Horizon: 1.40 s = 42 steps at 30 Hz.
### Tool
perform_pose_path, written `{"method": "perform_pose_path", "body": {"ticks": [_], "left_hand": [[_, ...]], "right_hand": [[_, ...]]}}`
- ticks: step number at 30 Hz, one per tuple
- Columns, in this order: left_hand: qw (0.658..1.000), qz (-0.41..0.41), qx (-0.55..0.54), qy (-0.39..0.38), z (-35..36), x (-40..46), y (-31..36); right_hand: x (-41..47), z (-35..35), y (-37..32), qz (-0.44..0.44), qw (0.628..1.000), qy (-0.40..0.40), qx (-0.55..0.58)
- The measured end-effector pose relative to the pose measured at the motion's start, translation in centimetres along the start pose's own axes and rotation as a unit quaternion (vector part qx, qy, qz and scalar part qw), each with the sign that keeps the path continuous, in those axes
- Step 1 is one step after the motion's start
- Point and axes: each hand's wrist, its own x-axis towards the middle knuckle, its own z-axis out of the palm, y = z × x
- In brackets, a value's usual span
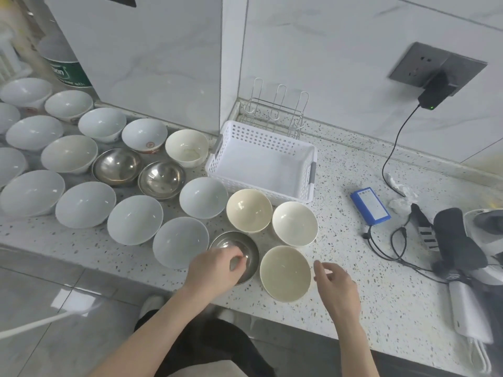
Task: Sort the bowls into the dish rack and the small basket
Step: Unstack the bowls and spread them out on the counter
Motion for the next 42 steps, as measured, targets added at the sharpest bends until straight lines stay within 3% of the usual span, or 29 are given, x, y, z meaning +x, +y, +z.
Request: {"method": "perform_pose_path", "body": {"ticks": [4,8,15,22,29,34,42], "left_hand": [[0.992,-0.036,-0.087,0.084,-2.5,-0.3,-2.2],[0.977,-0.075,-0.102,0.171,-5.5,-1.2,-5.6],[0.939,-0.175,-0.153,0.254,-11.1,-3.5,-15.5],[0.922,-0.217,-0.200,0.251,-18.4,-8.7,-27.8],[0.903,-0.233,-0.221,0.287,-26.7,-13.0,-40.3],[0.875,-0.256,-0.266,0.313,-31.3,-14.7,-46.6],[0.832,-0.280,-0.341,0.336,-35.5,-12.0,-54.2]], "right_hand": [[-0.4,-0.6,-3.5,-0.050,0.996,0.070,0.023],[-0.7,0.7,-8.5,-0.127,0.990,0.043,0.035],[-4.4,7.9,-16.8,-0.210,0.974,0.022,0.082],[-12.5,19.0,-26.2,-0.252,0.960,-0.058,0.109],[-21.4,29.9,-37.4,-0.328,0.921,-0.146,0.148],[-26.2,35.5,-43.4,-0.342,0.900,-0.217,0.161],[-27.9,41.8,-50.9,-0.332,0.901,-0.247,0.129]]}}
